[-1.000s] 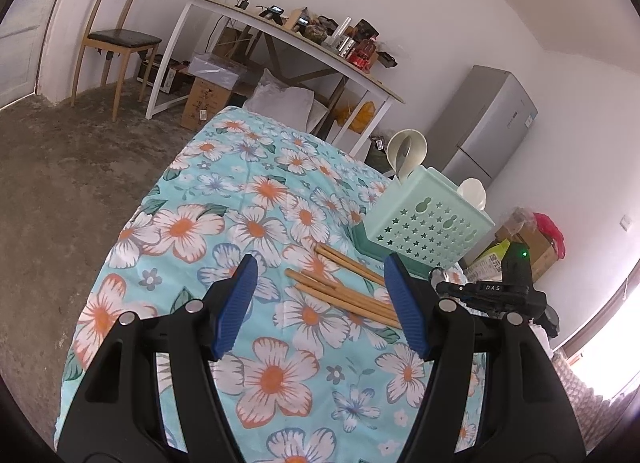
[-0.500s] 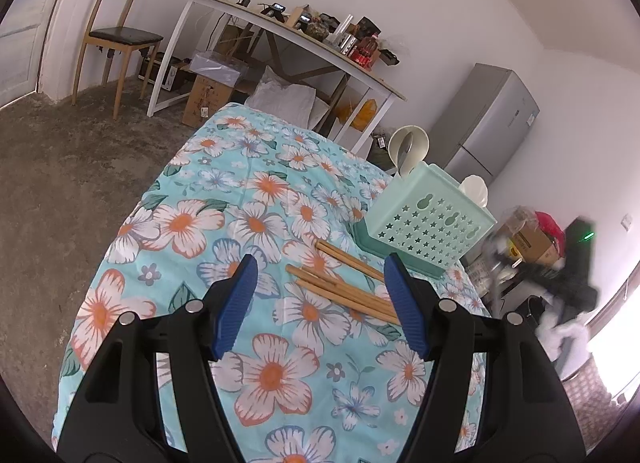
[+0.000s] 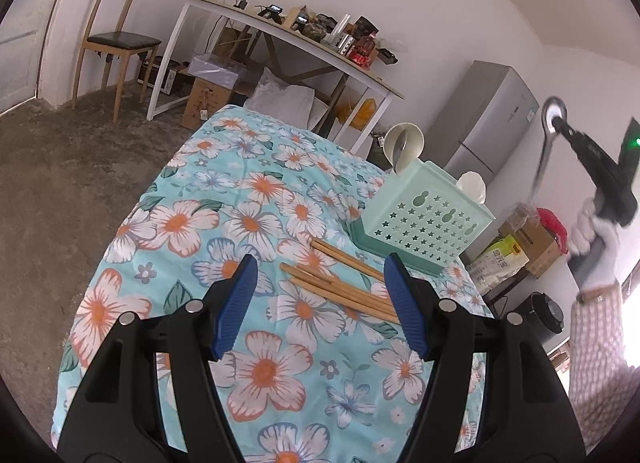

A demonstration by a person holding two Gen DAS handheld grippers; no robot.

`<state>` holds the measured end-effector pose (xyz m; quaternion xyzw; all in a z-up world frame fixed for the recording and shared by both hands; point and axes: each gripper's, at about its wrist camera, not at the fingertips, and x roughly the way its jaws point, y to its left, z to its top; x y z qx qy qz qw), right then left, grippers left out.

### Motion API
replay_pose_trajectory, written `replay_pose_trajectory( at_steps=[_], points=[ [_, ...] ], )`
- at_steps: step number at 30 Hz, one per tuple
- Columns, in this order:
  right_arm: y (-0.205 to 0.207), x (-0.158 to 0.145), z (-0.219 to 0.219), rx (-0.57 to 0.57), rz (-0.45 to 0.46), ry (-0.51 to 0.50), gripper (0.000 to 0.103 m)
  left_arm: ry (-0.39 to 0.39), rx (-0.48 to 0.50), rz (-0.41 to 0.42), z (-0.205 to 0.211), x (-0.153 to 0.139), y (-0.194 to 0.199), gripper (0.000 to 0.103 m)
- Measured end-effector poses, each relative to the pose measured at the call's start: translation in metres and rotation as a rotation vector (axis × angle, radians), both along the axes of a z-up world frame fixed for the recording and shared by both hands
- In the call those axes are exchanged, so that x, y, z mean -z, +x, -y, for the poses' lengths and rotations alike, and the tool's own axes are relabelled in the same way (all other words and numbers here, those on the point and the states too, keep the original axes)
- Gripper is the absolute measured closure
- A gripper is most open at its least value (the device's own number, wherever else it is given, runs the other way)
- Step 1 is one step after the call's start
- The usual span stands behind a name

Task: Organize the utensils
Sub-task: 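Insert the metal spoon into the green holder and open the right tool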

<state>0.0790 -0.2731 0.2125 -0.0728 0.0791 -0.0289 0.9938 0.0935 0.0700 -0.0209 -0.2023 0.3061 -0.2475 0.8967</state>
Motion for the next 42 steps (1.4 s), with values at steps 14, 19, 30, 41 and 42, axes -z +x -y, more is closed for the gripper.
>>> replay_pose_trajectory(
  at_steps=[14, 19, 30, 41, 42],
  points=[
    [0.052, 0.049, 0.004, 0.014, 0.003, -0.045, 0.099, 0.034, -0.025, -0.031, -0.002, 0.006, 0.011, 0.041],
    [0.054, 0.057, 0.008, 0.015, 0.013, -0.04, 0.099, 0.04, -0.021, -0.038, 0.002, 0.007, 0.014, 0.041],
    [0.044, 0.088, 0.011, -0.003, -0.025, -0.037, 0.098, 0.051, -0.031, -0.043, 0.002, 0.008, 0.015, 0.041],
    [-0.006, 0.085, 0.031, -0.042, -0.037, 0.141, 0.05, 0.051, -0.03, -0.019, 0.005, -0.004, 0.003, 0.041],
    [-0.014, 0.082, 0.036, -0.042, -0.035, 0.173, 0.049, 0.049, -0.029, -0.016, 0.006, -0.005, 0.001, 0.041]
  ],
)
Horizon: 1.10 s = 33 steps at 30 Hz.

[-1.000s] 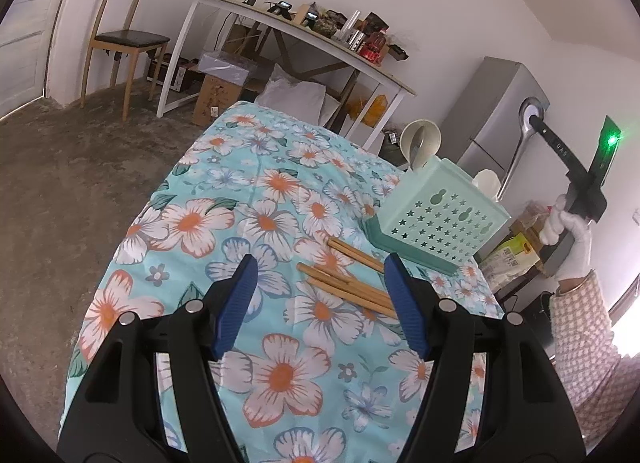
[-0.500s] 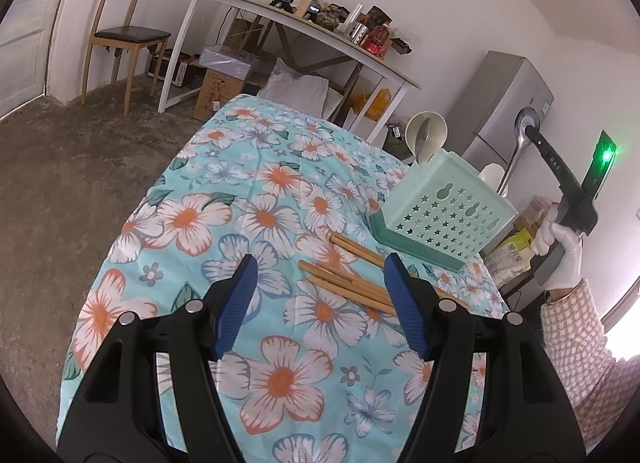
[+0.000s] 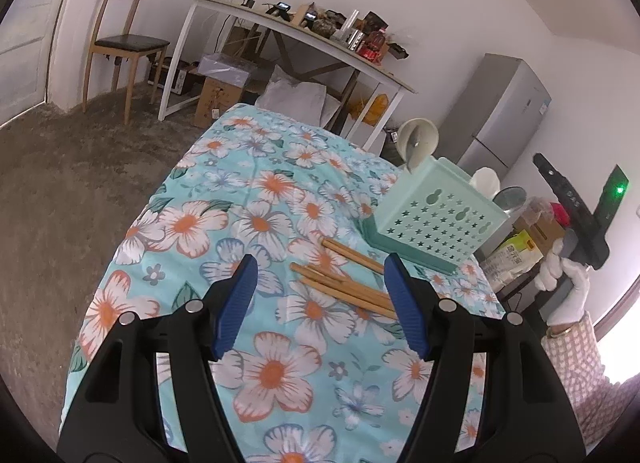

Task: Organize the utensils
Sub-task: 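Insert the metal spoon into the green holder and open the right tool, then move the left tool to the wooden chopsticks on the bedspread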

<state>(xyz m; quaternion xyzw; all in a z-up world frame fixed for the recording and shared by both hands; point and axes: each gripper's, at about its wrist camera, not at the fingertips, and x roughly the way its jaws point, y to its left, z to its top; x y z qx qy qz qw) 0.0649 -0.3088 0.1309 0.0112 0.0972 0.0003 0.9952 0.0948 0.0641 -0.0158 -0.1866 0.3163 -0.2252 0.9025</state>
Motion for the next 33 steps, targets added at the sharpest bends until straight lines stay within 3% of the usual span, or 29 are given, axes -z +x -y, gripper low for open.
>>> replay_pose_trajectory(
  at_steps=[4, 8, 18, 25, 30, 33],
  points=[
    [-0.028, -0.007, 0.013, -0.007, -0.007, 0.098, 0.037, 0.007, 0.003, 0.018, 0.002, -0.009, -0.008, 0.041],
    [-0.044, 0.007, 0.012, -0.032, -0.105, 0.129, 0.014, 0.03, -0.001, 0.02, 0.005, -0.014, -0.017, 0.041],
    [-0.05, 0.108, -0.024, 0.02, -0.584, 0.171, 0.011, 0.09, 0.026, -0.069, 0.017, -0.005, -0.029, 0.041],
    [-0.052, 0.174, -0.035, 0.083, -0.797, 0.167, 0.011, 0.127, 0.052, -0.128, 0.034, 0.013, -0.021, 0.041],
    [-0.058, 0.177, -0.043, 0.072, -0.753, 0.12, 0.006, 0.214, 0.085, -0.107, 0.057, 0.019, -0.019, 0.041],
    [-0.059, 0.174, -0.033, 0.045, -0.747, 0.191, 0.006, 0.279, 0.119, -0.068, 0.075, 0.018, -0.019, 0.041]
  ],
)
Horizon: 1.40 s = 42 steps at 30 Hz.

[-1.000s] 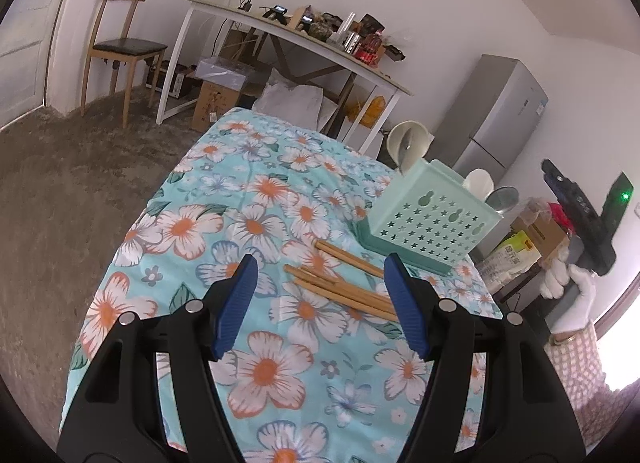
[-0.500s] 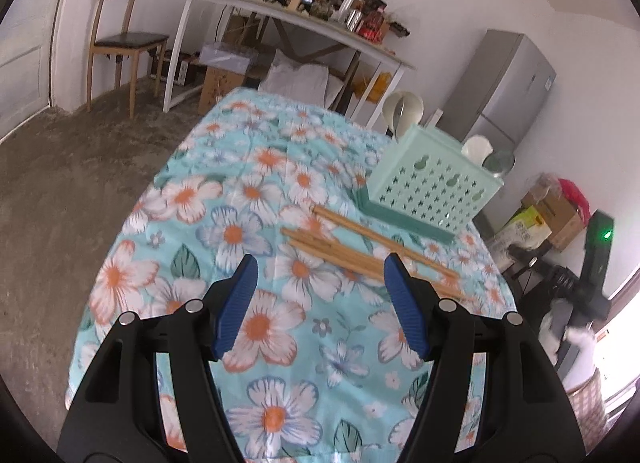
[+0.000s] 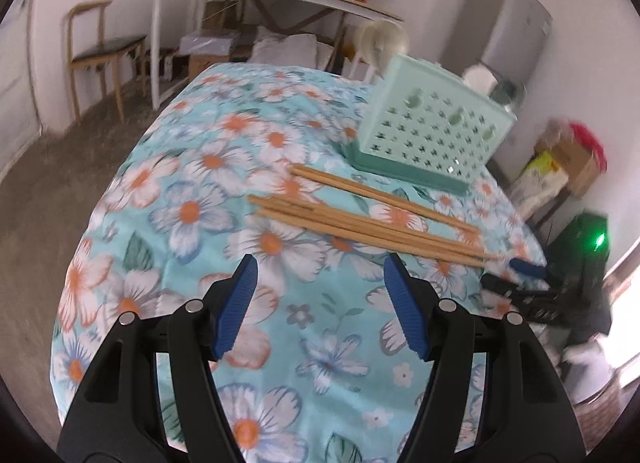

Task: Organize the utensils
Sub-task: 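Move the left tool to the wooden chopsticks on the bedspread, then close the left tool on one wooden chopstick and lift it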

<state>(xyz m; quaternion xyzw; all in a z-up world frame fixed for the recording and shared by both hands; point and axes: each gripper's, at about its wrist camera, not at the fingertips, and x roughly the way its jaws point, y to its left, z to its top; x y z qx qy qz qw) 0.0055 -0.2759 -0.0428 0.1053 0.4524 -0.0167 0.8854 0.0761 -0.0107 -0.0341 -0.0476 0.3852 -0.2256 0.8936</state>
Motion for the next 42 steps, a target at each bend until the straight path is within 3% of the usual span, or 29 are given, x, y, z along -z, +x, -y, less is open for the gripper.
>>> replay_pose_trajectory(
  at_steps=[3, 5, 10, 14, 17, 20, 22, 27, 31, 36, 42],
  points=[
    [-0.005, -0.008, 0.021, 0.039, 0.018, 0.129, 0.006, 0.121, 0.102, 0.094, 0.031, -0.002, -0.005, 0.041],
    [-0.009, -0.012, 0.038, 0.068, 0.045, 0.207, 0.006, 0.245, 0.19, 0.171, 0.057, -0.002, -0.01, 0.041],
    [-0.009, 0.0, 0.063, 0.078, 0.066, 0.405, 0.006, 0.505, 0.394, 0.325, 0.117, 0.012, -0.019, 0.045],
    [-0.015, 0.004, 0.074, 0.07, 0.104, 0.509, 0.006, 0.632, 0.518, 0.405, 0.146, 0.025, -0.024, 0.05],
    [-0.015, 0.003, 0.076, 0.054, 0.109, 0.517, 0.006, 0.662, 0.602, 0.426, 0.157, 0.033, -0.025, 0.053],
    [-0.016, 0.003, 0.078, 0.046, 0.118, 0.532, 0.006, 0.687, 0.656, 0.427, 0.165, 0.041, -0.023, 0.067],
    [-0.016, 0.003, 0.079, 0.044, 0.125, 0.539, 0.006, 0.69, 0.681, 0.418, 0.169, 0.043, -0.023, 0.082],
    [-0.017, 0.003, 0.077, 0.031, 0.136, 0.514, 0.006, 0.729, 0.7, 0.454, 0.173, 0.047, -0.036, 0.087],
    [-0.019, 0.003, 0.076, 0.022, 0.142, 0.503, 0.006, 0.744, 0.707, 0.436, 0.169, 0.044, -0.052, 0.092],
    [-0.019, 0.004, 0.074, 0.018, 0.148, 0.484, 0.006, 0.701, 0.687, 0.327, 0.156, 0.037, -0.069, 0.091],
    [-0.02, 0.004, 0.072, 0.019, 0.151, 0.467, 0.006, 0.574, 0.601, 0.17, 0.146, 0.03, -0.056, 0.085]
  ],
)
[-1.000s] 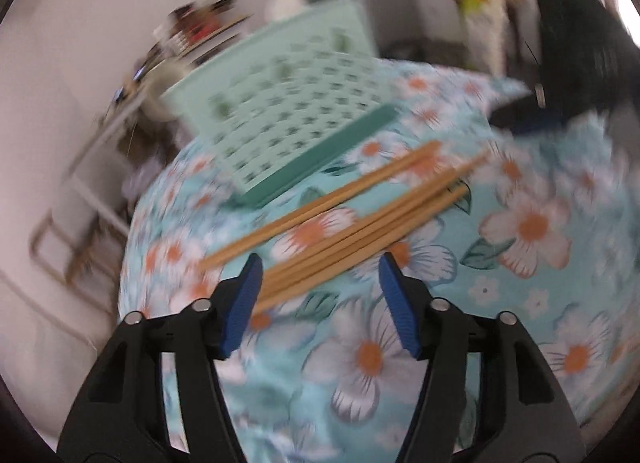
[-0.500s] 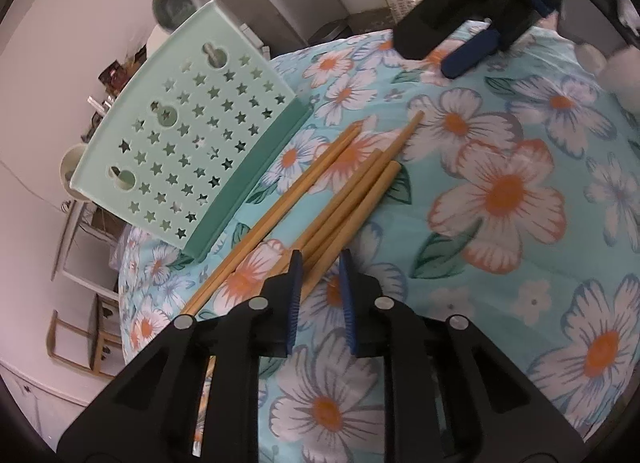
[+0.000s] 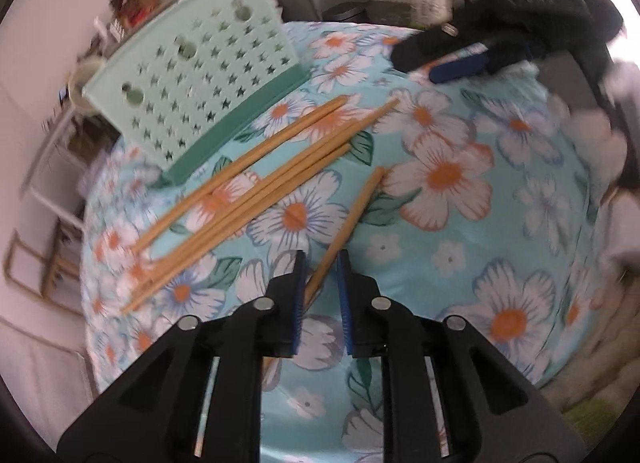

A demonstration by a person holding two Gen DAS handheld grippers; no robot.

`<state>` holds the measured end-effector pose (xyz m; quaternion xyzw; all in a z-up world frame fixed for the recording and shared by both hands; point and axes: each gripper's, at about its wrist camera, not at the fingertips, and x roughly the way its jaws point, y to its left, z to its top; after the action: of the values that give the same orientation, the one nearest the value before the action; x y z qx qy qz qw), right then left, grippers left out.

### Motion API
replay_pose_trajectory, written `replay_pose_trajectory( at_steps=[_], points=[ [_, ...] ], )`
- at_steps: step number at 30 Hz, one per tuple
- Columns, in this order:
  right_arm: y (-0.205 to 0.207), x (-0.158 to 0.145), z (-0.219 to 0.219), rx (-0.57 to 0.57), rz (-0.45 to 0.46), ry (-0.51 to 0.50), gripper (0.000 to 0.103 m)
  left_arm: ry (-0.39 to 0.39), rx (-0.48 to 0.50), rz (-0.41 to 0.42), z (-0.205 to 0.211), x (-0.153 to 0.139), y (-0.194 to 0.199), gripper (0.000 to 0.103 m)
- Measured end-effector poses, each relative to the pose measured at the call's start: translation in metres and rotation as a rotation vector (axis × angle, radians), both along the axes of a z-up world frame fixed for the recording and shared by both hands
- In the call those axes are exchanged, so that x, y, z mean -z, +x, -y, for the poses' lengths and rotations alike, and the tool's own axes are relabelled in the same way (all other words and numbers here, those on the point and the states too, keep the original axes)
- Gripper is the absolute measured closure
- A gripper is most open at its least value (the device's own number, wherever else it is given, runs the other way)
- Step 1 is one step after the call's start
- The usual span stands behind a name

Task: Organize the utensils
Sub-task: 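Close the left tool on one wooden chopstick and lift it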

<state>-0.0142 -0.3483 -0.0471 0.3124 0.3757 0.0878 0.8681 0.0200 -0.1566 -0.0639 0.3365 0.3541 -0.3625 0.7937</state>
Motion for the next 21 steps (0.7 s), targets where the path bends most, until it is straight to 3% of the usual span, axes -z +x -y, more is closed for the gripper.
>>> replay_pose_trajectory(
  at_steps=[7, 15, 21],
  points=[
    [-0.002, 0.0, -0.003, 0.022, 0.022, -0.019, 0.006, -0.091, -0.071, -0.187, 0.006, 0.002, 0.032, 0.081],
    [-0.001, -0.001, -0.002, 0.035, 0.007, -0.007, 0.006, -0.143, -0.128, -0.225, 0.004, 0.004, 0.039, 0.082],
    [-0.001, 0.0, -0.001, 0.04, 0.01, 0.003, 0.006, -0.259, -0.252, -0.296, -0.021, -0.005, 0.05, 0.092]
  ],
)
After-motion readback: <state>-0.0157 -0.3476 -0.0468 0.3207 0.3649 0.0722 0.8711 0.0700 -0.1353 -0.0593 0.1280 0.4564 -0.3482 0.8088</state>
